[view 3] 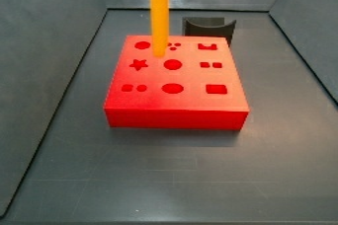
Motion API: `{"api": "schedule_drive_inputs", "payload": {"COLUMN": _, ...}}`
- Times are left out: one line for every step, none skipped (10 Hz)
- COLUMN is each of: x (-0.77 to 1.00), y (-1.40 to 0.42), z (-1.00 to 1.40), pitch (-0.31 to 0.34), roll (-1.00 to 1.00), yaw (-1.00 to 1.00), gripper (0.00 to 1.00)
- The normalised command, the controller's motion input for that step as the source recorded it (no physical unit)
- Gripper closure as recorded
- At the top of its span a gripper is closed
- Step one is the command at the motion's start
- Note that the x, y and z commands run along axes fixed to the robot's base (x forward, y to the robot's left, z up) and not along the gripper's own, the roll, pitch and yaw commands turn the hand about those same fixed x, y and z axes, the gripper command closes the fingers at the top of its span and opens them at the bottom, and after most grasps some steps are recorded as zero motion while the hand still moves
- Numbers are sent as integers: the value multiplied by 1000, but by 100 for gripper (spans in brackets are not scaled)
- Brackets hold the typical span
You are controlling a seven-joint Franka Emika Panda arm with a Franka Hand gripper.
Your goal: Insert the square-circle object.
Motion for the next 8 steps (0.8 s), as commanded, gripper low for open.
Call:
{"api": "schedule_drive_inputs", "payload": {"x": -140, "y": -114, "z": -294, "pitch": 130, "roll": 154, "yaw": -837, "gripper": 100}}
{"api": "schedule_drive_inputs", "payload": {"x": -91, "y": 0, "z": -297, "pitch": 59, "roll": 116, "yaw": -989, "gripper": 100}}
{"api": "schedule_drive_inputs", "payload": {"x": -86, "y": 0, "z": -291, "pitch": 56, "roll": 116, "yaw": -994, "gripper": 100}}
{"api": "schedule_drive_inputs", "payload": {"x": -46, "y": 0, "z": -437, "pitch": 60, "roll": 14, "yaw": -1000, "gripper": 100}}
{"api": "schedule_drive_inputs", "payload": {"x": 0, "y": 0, "z": -346, "pitch": -14, "roll": -30, "yaw": -1000, "gripper": 100}}
{"api": "schedule_drive_inputs", "payload": {"x": -3, "y": -26, "z": -329, "pitch": -144, "roll": -100, "yaw": -1000, "gripper": 100}}
{"api": "schedule_drive_inputs", "payload": {"x": -37, "y": -49, "z": -294, "pitch": -204, "roll": -140, "yaw": -969, "gripper": 100}}
{"api": "schedule_drive_inputs", "payload": {"x": -40, "y": -60, "z": -183, "pitch": -243, "roll": -191, "yaw": -929, "gripper": 100}}
